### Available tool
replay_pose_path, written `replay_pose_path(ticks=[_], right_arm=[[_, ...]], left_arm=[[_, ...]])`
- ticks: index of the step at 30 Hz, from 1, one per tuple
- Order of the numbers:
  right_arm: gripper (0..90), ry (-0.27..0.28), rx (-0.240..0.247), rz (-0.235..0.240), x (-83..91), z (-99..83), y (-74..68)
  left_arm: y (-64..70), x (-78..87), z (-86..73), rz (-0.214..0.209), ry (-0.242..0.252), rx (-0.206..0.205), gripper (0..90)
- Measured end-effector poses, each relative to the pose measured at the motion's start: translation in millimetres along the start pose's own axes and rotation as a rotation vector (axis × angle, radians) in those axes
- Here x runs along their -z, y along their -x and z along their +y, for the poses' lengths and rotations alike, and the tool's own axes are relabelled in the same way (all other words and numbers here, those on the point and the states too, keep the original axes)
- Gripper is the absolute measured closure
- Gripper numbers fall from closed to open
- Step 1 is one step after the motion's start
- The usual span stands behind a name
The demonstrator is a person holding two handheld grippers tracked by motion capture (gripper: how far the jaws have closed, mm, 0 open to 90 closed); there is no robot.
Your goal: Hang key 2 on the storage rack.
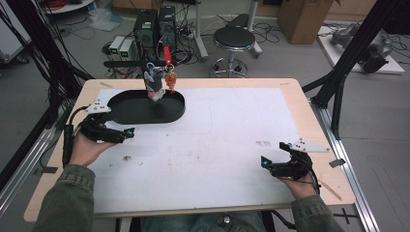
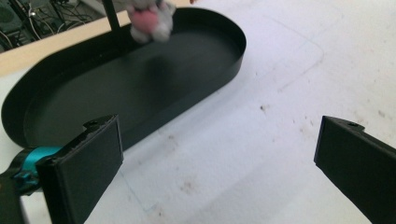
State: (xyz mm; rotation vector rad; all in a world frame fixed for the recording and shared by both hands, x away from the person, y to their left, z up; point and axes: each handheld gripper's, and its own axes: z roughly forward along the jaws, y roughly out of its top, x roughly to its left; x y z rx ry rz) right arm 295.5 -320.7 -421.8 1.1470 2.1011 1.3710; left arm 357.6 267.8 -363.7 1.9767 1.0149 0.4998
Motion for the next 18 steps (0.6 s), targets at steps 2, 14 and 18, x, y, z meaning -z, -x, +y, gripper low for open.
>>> replay_pose_path(ticks=[2,14,18], right_arm=[[0.5,0.0,0.001,-0.001,-0.1,-0.1,0.0],[0.5,-0.012,-0.007,-0.004,-1.0,-0.6,0.4],[0.5,-0.019,-0.001,-0.002,-2.2,-0.8,1.0]], left_arm=[[0.3,0.7,-1.6,-0.001,-0.003,0.001,1.7],[-0.9,8.6,-28.4,0.013,-0.022,0.017,1.7],[-0.8,13.0,-36.4,0.018,-0.014,0.035,1.7]])
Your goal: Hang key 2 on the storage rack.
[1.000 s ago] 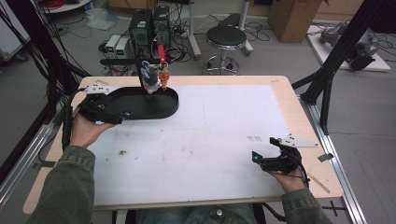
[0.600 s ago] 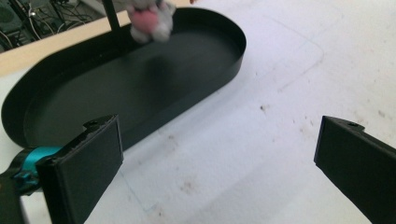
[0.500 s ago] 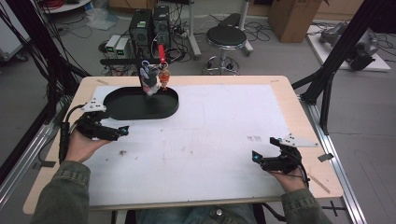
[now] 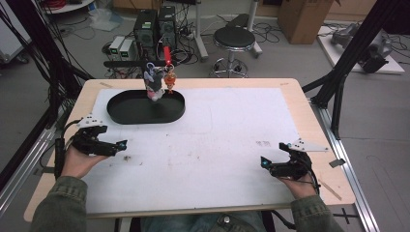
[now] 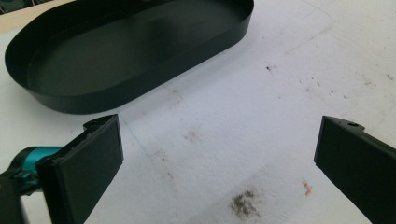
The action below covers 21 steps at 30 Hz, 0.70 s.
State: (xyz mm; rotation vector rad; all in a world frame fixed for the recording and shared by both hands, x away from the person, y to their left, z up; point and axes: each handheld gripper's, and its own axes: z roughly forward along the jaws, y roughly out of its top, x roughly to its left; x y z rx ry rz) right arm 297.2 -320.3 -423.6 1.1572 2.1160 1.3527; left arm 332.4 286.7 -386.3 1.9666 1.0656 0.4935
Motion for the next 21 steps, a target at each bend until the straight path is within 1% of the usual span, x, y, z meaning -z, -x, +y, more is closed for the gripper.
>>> replay_pose_path(ticks=[1,7,9,12,14,18,20,21], right_arm=[[0.5,-0.001,-0.002,0.0,0.1,0.1,-0.2],[0.5,-0.005,-0.001,-0.001,-0.7,-0.1,-0.1],[0.5,-0.011,-0.006,-0.001,-1.0,-0.1,-0.4],[0.5,-0.013,-0.001,-0.001,-1.3,-0.1,-0.2],[0.5,-0.013,0.0,-0.001,-1.5,-0.2,-0.1],[0.5,-0.013,0.001,-0.002,-1.3,-0.4,-0.1],[0.5,-0.011,0.0,-0.002,-0.5,-0.3,-0.6],[0.5,-0.009,0.003,-0.004,-0.1,-0.3,-0.7]], left_arm=[[0.7,2.5,-3.6,0.002,0.002,0.006,1.7],[2.8,7.4,-12.4,0.005,0.007,0.009,1.7],[3.7,8.9,-15.9,0.01,0.008,0.017,1.7],[4.5,12.1,-20.3,0.009,0.019,0.019,1.7],[5.6,15.1,-25.2,0.017,0.044,0.003,1.7],[6.0,17.1,-30.8,0.015,0.052,0.009,1.7],[6.5,18.4,-34.9,0.022,0.062,0.012,1.7],[6.8,19.7,-38.7,0.022,0.068,0.026,1.7]])
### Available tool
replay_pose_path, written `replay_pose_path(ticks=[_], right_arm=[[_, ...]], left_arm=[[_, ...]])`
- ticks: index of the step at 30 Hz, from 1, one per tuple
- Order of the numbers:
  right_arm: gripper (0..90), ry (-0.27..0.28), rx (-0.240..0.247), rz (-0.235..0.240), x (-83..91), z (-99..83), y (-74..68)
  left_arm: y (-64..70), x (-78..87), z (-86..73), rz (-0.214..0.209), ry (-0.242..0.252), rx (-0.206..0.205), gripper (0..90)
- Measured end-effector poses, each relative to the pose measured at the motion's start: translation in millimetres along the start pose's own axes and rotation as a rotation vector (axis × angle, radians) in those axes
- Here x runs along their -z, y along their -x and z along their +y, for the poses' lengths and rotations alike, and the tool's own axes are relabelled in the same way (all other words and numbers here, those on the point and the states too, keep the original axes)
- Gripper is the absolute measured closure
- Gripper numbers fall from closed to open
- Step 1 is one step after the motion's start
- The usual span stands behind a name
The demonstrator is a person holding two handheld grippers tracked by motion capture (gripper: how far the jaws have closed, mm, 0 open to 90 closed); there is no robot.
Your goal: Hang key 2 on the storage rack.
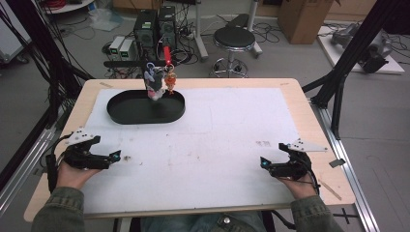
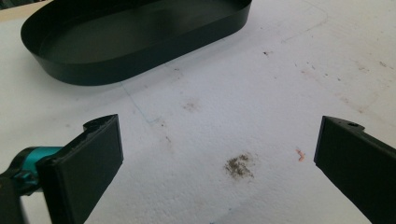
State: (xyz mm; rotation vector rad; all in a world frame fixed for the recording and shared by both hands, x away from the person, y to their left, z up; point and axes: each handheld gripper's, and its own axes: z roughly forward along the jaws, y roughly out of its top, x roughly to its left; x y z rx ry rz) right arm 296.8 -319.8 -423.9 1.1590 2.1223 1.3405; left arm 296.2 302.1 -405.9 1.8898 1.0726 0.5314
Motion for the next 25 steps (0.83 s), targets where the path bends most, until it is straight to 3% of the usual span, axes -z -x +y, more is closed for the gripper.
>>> replay_pose_path(ticks=[16,25], right_arm=[[0.5,-0.006,0.0,0.0,-0.2,-0.2,-0.5],[0.5,-0.007,-0.003,0.002,-0.8,0.0,0.0]], left_arm=[[2.6,21.6,-24.1,0.014,0.058,0.041,1.7],[1.3,28.4,-33.8,0.029,0.062,0.051,1.7]])
